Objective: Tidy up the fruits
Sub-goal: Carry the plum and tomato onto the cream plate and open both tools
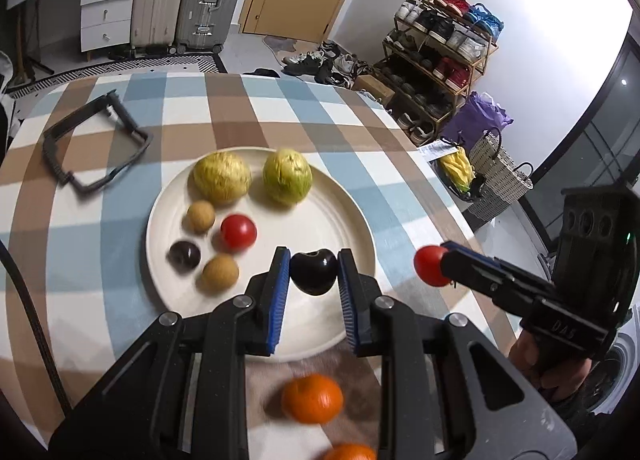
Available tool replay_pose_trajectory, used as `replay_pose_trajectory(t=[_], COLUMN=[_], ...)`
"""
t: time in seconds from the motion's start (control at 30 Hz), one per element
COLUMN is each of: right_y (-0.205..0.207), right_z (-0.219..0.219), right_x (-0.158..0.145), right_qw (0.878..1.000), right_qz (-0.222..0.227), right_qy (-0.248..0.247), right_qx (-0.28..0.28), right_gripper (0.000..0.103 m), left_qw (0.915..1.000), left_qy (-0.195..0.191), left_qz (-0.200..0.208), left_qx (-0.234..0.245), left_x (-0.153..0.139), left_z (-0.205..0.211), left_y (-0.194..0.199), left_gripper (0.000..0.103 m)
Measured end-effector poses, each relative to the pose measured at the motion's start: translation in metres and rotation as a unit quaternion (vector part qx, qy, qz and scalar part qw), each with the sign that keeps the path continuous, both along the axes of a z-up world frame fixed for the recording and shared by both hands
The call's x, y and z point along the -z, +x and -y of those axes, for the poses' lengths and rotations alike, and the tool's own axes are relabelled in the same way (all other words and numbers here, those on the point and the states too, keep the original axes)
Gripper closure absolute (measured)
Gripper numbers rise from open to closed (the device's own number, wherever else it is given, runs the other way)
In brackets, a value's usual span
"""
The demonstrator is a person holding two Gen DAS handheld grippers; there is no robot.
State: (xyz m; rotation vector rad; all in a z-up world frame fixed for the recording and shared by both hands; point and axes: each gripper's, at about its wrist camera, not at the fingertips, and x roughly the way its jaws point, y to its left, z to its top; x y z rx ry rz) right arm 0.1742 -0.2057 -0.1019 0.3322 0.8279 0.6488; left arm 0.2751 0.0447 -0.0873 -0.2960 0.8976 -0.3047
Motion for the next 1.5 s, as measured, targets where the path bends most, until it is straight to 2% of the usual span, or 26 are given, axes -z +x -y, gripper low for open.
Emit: replay_pose_trajectory(t=[0.23, 0.53, 0.77, 1.2, 1.37, 1.5], right_y=[0.051, 0.095, 0.110, 0.123, 0.119, 0.115], right_z=[-0.013, -0.034, -0.043, -0.050, -0.053, -0.049], right_x=[0.000, 0.023, 0.040, 0.053, 0.049, 0.041], right_qw=[1.000, 0.999, 0.999, 0.998, 0.998, 0.999], right_qz=[-0.013, -0.034, -0.041, -0.057, -0.043, -0.030], right_qy=[0.009, -0.014, -0.032, -0.036, -0.037, -0.033], right_qx=[0.000, -0.011, -0.014, -0.012, -0.012, -0.012], right_gripper=[0.076, 0.076, 0.076, 0.076, 0.076, 0.069], left_qw=[1.0000, 0.9992, 0.9986, 0.9986, 0.9988, 0.9990], left_qy=[0.003, 0.021, 0.025, 0.022, 0.022, 0.028], left_qz=[-0.005, -0.018, -0.031, -0.038, -0.036, -0.024], left_qx=[0.008, 0.028, 0.035, 0.030, 0.026, 0.023], left_x=[0.014, 0.035, 0.050, 0.059, 0.055, 0.041], left_z=[0.007, 0.020, 0.022, 0.018, 0.017, 0.017], left_y=[0.040, 0.070, 0.085, 0.092, 0.090, 0.079], left_gripper=[0.082, 0.082, 0.082, 0.082, 0.081, 0.081])
